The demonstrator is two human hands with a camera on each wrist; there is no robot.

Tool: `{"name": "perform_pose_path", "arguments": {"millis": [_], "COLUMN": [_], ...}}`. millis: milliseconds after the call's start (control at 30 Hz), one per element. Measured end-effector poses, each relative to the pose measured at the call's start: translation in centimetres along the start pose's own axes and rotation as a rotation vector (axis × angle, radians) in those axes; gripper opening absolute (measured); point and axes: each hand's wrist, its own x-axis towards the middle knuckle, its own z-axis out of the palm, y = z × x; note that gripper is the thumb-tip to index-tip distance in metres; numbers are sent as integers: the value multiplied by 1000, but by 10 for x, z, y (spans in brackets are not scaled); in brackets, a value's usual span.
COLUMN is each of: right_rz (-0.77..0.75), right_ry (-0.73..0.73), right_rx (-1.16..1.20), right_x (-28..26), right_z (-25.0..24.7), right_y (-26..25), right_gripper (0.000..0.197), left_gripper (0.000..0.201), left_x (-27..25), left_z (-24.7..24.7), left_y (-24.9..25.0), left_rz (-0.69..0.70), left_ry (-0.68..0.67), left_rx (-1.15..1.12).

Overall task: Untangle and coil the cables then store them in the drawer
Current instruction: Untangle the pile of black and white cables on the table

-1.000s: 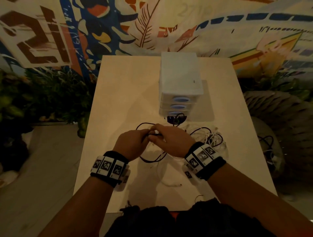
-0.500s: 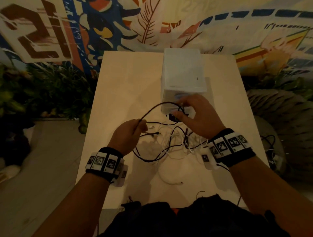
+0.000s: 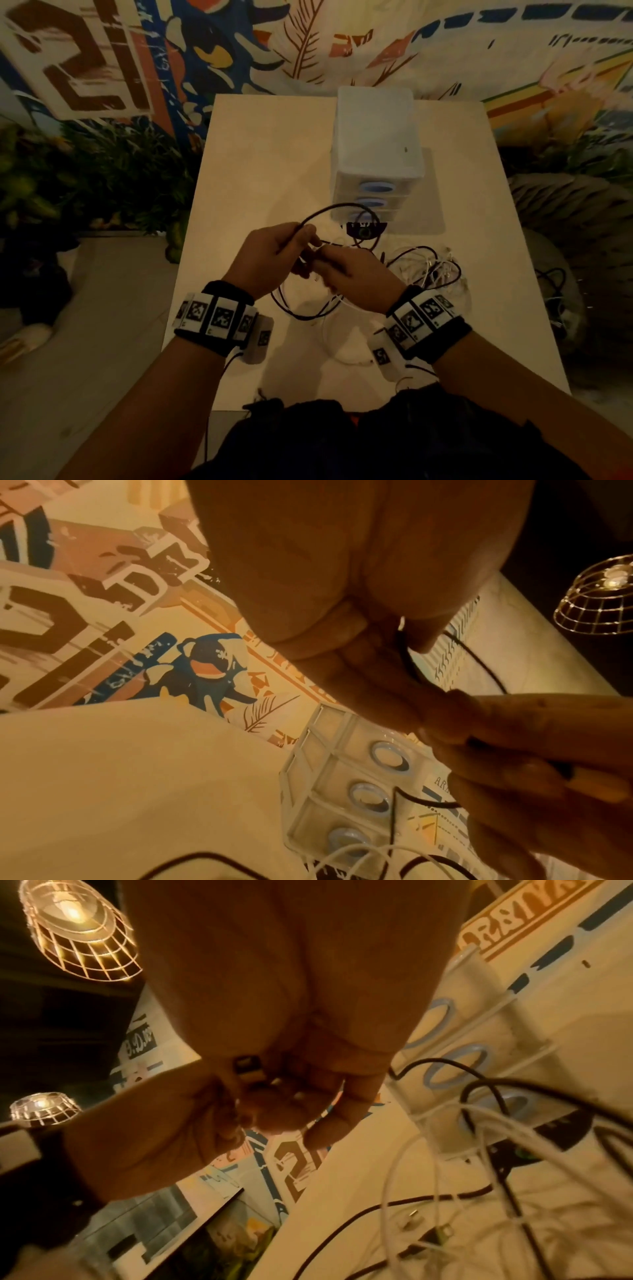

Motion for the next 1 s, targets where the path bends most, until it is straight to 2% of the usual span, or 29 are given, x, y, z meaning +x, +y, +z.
{"name": "perform_pose_path", "arguments": {"millis": [100, 133, 200, 267, 367, 433, 533, 667, 867, 1000], "right_rz": [18, 35, 67, 86, 104, 119, 132, 165, 448, 565], "right_ry": [55, 78, 115, 129, 114, 104, 113, 141, 123, 22], "right_rx": [-52, -42, 8, 32, 29, 11, -22, -93, -94, -139], "right_x": [-11, -16, -25, -31, -35, -40, -52, -67, -91, -107], "right_z": [-16, -25, -46, -64, -84, -94, -100, -99, -90, -80], "right_y": [13, 15, 21, 26, 27, 28, 28, 45, 95, 117], "right_gripper": [23, 24, 24, 25, 27, 28, 29, 24, 25, 25], "left_gripper": [39, 36, 21, 13, 25, 31, 21, 11, 15, 13], "left_x": [-6, -8, -9, -14, -25, -31, -34, -32, -34, -33], "left_z": [3, 2, 2, 6, 15, 16, 15, 8, -3, -8], "left_y": [-9, -18, -44, -68, -93, -105, -114, -113, -101, -96], "left_rz": [-24, -26, -11, -37, -127, -177, -193, -166, 52, 104], "left_ry": [69, 96, 80, -67, -332, -392, -346, -203, 18, 116], "left_rx": [-62, 4, 307, 601, 822, 914, 920, 789, 611, 537]}}
